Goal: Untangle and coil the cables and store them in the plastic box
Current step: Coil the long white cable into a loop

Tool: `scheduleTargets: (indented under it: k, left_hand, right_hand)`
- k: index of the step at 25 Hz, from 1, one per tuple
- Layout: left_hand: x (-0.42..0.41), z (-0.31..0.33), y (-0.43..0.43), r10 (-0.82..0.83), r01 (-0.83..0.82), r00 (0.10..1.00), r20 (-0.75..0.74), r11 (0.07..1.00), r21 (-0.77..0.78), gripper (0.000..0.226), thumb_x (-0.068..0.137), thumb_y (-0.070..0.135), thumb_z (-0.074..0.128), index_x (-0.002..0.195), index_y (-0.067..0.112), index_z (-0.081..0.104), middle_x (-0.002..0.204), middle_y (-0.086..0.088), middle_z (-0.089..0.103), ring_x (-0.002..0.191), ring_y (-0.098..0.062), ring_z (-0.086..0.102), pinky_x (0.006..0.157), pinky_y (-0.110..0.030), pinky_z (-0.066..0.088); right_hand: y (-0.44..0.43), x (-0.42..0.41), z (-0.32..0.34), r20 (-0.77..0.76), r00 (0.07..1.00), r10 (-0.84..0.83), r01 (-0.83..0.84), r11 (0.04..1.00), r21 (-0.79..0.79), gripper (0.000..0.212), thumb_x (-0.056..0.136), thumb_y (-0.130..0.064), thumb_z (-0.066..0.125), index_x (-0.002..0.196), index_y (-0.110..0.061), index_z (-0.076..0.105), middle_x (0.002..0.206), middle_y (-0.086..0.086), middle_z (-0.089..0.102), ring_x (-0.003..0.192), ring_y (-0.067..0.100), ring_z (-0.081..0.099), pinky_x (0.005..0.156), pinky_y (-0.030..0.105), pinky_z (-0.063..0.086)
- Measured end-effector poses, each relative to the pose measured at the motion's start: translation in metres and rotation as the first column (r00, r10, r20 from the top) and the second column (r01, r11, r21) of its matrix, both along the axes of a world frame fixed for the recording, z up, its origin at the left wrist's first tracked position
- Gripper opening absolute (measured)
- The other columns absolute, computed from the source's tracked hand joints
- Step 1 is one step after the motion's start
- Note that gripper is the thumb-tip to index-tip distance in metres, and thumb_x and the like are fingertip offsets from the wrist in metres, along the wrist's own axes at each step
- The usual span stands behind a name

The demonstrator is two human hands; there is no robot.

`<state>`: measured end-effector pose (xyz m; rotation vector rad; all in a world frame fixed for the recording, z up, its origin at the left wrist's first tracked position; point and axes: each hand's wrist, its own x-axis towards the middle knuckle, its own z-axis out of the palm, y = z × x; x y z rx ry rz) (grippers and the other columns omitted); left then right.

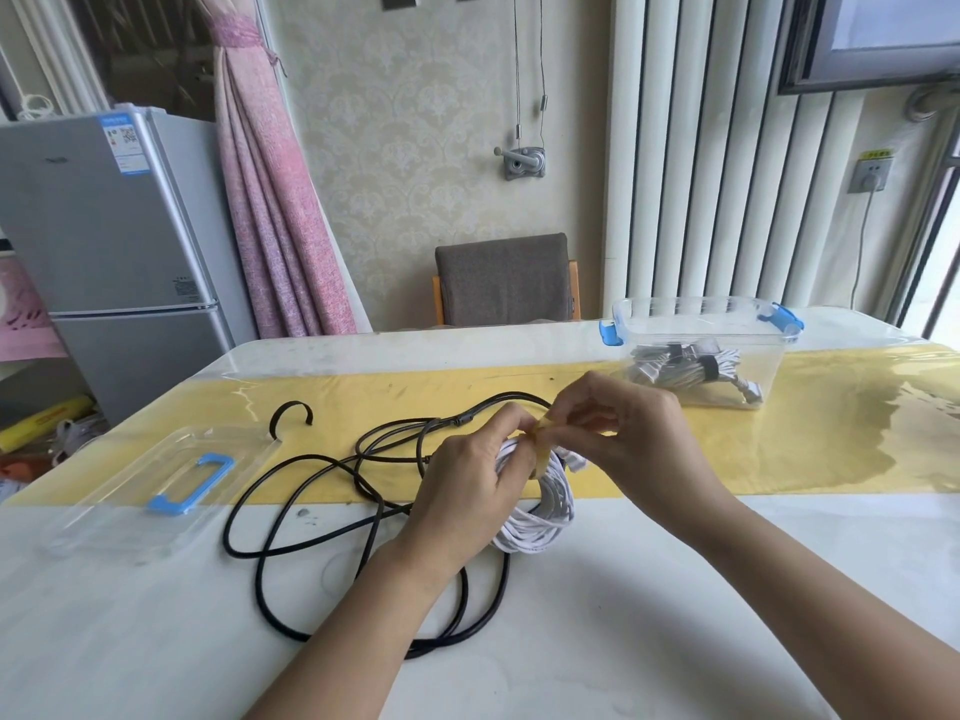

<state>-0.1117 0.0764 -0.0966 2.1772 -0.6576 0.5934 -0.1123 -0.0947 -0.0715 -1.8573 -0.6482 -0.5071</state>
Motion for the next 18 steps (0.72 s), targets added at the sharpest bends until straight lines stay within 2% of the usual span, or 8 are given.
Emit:
scheduleTargets:
  k: [3,6,11,15,18]
  left_hand:
    - [0.002,-0.002,0.001,0.038,-0.041,0.998,0.055,0.997,0.058,0.031,0.086,0.053,0.035,0.089,0.025,0.048,0.058,-0.003,0.054,0.054,-0.025,0.047,0.052,-0.041,0.043]
    - [0.003,-0.002,0.001,0.045,-0.051,0.996,0.071,0.995,0.086,0.028,0.086,0.050,0.034,0.091,0.026,0.048,0.059,0.000,0.056,0.055,-0.023,0.049,0.053,-0.040,0.044]
    - [0.006,-0.004,0.001,0.050,-0.059,0.996,0.073,0.991,0.119,0.023,0.088,0.046,0.036,0.093,0.027,0.048,0.063,0.000,0.062,0.059,-0.024,0.057,0.056,-0.039,0.047]
    - [0.007,-0.006,-0.001,0.027,-0.043,0.993,0.111,0.989,0.144,0.022,0.090,0.045,0.038,0.094,0.027,0.050,0.067,0.002,0.067,0.063,-0.021,0.064,0.057,-0.037,0.049]
    - [0.007,-0.005,-0.001,0.027,-0.043,0.992,0.123,0.990,0.132,0.020,0.090,0.045,0.039,0.093,0.028,0.049,0.063,0.003,0.065,0.059,-0.019,0.061,0.055,-0.037,0.048]
  right_hand:
    - [-0.003,0.003,0.003,-0.177,0.974,0.144,-0.119,0.982,0.147,0.015,0.075,-0.001,0.074,0.081,-0.007,0.063,0.073,0.011,0.068,0.068,0.020,0.066,0.067,0.028,0.054]
    - [-0.010,0.007,0.008,-0.284,0.924,0.256,-0.198,0.956,0.216,0.011,0.079,0.006,0.066,0.085,-0.003,0.065,0.068,0.009,0.068,0.065,0.018,0.065,0.065,0.023,0.053]
    - [-0.013,0.008,0.011,-0.363,0.883,0.297,-0.224,0.947,0.229,0.011,0.077,0.001,0.066,0.086,-0.004,0.067,0.068,0.006,0.069,0.065,0.014,0.066,0.064,0.020,0.052]
    - [-0.020,0.009,0.012,-0.492,0.794,0.358,-0.250,0.929,0.273,0.017,0.070,-0.008,0.067,0.087,-0.005,0.068,0.069,0.005,0.068,0.064,0.012,0.064,0.067,0.020,0.052]
    - [-0.017,0.008,0.014,-0.433,0.857,0.280,-0.178,0.949,0.261,0.010,0.073,0.002,0.069,0.082,-0.004,0.068,0.071,0.008,0.069,0.063,0.012,0.064,0.064,0.019,0.051]
